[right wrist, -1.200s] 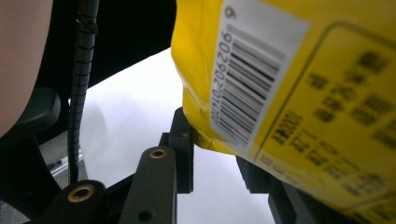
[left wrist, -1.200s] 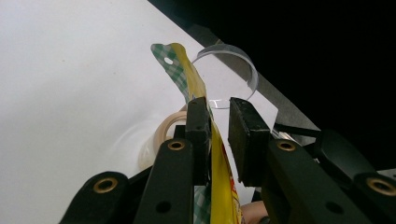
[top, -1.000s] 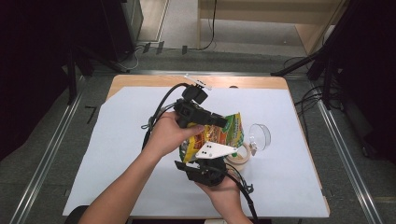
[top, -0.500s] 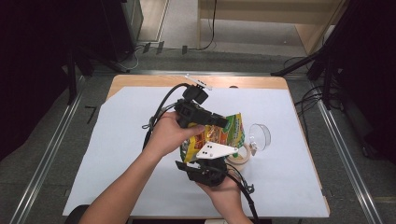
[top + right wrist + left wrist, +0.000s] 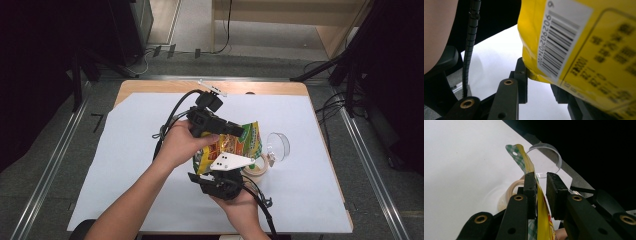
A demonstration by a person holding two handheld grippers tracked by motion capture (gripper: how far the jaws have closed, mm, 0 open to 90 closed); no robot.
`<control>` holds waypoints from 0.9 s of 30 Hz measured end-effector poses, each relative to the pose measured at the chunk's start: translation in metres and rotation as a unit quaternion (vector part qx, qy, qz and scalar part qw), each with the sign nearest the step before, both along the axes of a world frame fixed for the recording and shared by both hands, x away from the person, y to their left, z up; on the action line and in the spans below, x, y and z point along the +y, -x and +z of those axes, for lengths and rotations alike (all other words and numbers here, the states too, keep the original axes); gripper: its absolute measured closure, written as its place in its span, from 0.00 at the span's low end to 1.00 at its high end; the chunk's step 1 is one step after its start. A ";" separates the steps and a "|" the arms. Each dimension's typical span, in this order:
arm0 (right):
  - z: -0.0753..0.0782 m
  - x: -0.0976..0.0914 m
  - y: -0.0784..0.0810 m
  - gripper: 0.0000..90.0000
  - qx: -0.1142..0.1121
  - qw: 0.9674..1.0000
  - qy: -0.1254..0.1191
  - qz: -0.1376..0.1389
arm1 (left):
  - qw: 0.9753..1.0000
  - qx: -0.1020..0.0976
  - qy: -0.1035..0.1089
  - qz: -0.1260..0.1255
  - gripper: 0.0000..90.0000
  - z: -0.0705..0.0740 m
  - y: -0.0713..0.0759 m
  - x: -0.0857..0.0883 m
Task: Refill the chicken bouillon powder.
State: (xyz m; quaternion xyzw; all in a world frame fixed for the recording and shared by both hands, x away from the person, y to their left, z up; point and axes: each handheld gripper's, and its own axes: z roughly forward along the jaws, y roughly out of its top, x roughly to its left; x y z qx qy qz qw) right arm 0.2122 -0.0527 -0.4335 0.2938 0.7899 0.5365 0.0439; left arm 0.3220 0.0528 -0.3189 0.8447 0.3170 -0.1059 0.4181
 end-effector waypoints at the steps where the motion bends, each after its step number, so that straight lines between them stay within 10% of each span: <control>1: 0.000 0.000 0.000 0.79 0.000 1.000 0.000 0.000 | 1.000 0.000 0.000 0.000 0.88 0.000 0.000 0.000; 27: 0.001 0.000 0.001 0.79 0.004 1.000 -0.004 0.001 | 1.000 0.002 -0.001 -0.002 0.87 0.000 0.000 0.000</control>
